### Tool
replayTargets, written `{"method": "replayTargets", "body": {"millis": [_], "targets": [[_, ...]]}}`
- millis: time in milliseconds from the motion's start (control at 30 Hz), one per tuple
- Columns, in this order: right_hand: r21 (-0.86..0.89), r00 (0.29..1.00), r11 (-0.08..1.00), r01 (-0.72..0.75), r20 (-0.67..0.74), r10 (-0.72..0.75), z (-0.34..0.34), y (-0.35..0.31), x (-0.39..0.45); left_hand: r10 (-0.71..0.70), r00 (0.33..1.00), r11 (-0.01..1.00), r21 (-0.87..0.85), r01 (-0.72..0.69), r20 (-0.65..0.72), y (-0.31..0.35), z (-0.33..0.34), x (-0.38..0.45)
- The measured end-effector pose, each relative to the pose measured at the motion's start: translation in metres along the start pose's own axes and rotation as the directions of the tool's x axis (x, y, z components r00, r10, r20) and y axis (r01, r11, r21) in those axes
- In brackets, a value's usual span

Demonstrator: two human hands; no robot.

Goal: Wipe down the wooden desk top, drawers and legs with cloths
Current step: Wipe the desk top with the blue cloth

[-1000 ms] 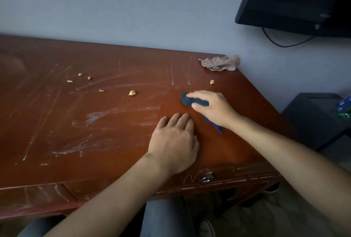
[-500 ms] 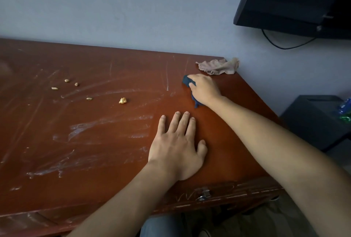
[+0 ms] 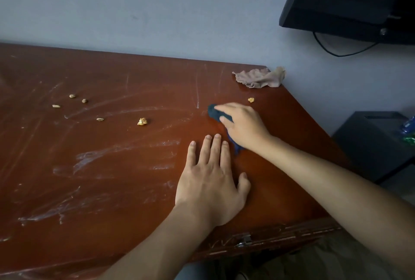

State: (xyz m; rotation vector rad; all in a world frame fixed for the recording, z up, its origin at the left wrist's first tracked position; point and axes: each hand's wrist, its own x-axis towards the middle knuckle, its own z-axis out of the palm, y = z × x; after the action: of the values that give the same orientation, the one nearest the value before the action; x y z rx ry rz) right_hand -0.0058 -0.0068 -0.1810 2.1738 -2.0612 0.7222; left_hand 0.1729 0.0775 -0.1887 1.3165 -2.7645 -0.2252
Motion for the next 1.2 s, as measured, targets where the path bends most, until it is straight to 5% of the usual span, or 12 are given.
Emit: {"method": "replayTargets", "body": {"millis": [133, 233, 567, 967, 1200], "targets": [[-0.165, 0.986, 0.972, -0.167, -0.032, 0.164, 0.021, 0.011, 0.078, 0.003, 1.0, 1.0, -0.008, -0.003, -0.013, -0.001, 0.0, 0.001], [-0.113, 0.978, 0.972, -0.208, -0.029, 0.206, 0.028, 0.016, 0.105, 0.005, 1.0, 1.0, -0.018, -0.006, -0.023, -0.002, 0.0, 0.001], [0.286, 0.995, 0.955, 0.074, 0.049, -0.092, -0.01, -0.007, -0.026, 0.028, 0.999, 0.999, -0.035, -0.03, -0.044, -0.001, -0.004, -0.003], [0.125, 0.996, 0.988, -0.088, 0.04, 0.083, 0.036, -0.002, 0.108, 0.011, 0.998, 0.999, -0.049, -0.014, -0.064, -0.004, -0.003, 0.0], [0.27, 0.995, 0.963, 0.022, 0.086, -0.047, 0.009, -0.009, 0.033, -0.002, 0.998, 0.999, -0.051, -0.001, -0.056, -0.002, -0.005, -0.002]]}}
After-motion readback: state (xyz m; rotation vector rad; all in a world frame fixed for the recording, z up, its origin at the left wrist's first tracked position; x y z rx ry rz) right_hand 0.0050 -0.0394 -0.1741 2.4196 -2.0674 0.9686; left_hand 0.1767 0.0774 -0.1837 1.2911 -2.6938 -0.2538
